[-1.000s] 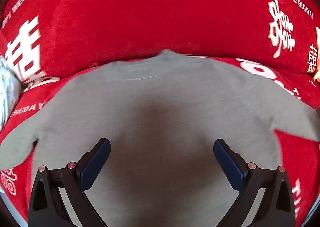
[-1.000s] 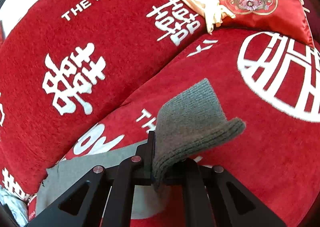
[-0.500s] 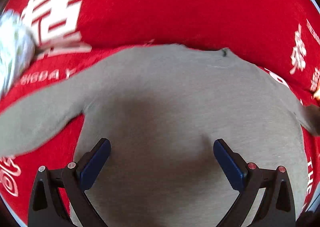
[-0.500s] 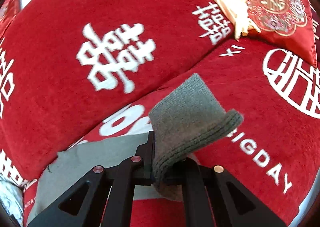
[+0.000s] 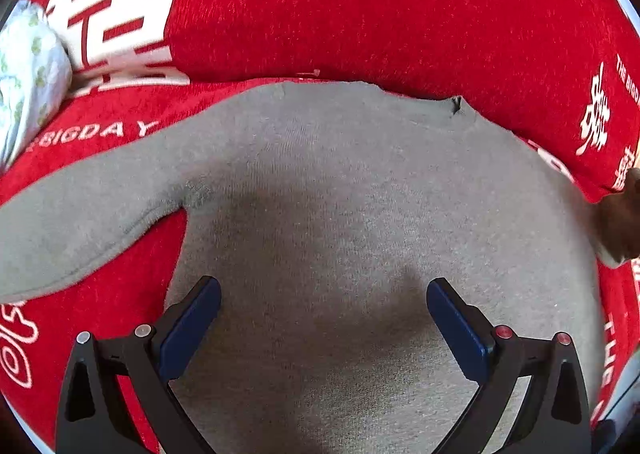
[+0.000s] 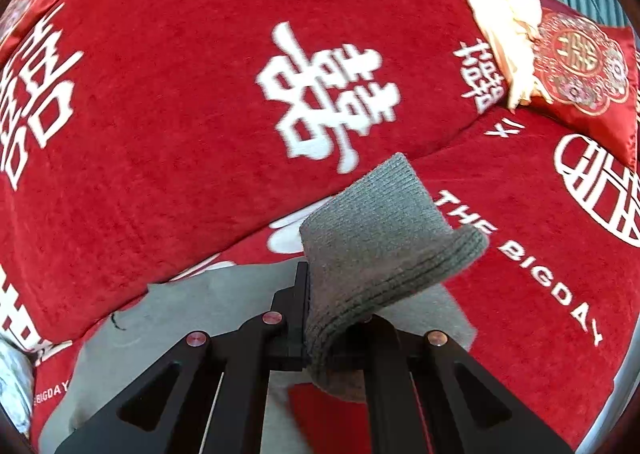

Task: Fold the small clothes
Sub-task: 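Fold the held sleeve across the sweater back toward the left gripper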

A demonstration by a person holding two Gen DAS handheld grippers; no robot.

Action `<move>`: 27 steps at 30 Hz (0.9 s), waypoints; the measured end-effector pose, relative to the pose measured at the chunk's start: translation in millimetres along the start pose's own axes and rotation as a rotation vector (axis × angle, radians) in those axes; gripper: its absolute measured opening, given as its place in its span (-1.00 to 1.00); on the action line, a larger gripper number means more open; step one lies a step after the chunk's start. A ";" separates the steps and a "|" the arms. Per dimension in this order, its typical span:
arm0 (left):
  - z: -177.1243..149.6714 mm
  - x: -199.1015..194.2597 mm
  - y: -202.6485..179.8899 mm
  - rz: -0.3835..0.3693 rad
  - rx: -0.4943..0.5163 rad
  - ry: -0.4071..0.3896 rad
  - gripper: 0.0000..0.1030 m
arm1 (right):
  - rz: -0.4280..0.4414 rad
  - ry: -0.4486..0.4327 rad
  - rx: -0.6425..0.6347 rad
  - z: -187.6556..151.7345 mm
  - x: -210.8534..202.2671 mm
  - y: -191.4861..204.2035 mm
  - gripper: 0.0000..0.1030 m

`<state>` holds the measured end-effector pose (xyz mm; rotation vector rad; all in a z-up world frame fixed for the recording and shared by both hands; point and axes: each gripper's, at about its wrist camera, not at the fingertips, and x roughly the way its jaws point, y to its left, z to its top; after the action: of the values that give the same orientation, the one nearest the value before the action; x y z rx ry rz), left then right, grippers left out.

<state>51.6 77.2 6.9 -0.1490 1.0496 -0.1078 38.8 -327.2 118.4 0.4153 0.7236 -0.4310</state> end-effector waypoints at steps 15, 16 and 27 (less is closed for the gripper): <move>2.9 -7.1 19.5 -0.016 -0.066 -0.012 1.00 | 0.110 0.024 -0.085 -33.6 15.4 115.6 -0.89; 3.3 -9.2 20.7 -0.012 -0.067 -0.020 1.00 | 0.116 0.029 -0.091 -37.5 17.6 121.8 -0.89; 3.0 -15.6 52.7 -0.011 -0.136 -0.041 1.00 | 0.199 0.112 -0.203 -96.8 37.6 206.4 -0.89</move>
<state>47.4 131.8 12.6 -0.2793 1.0151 -0.0431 117.1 -115.3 70.1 0.3184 0.8172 -0.1455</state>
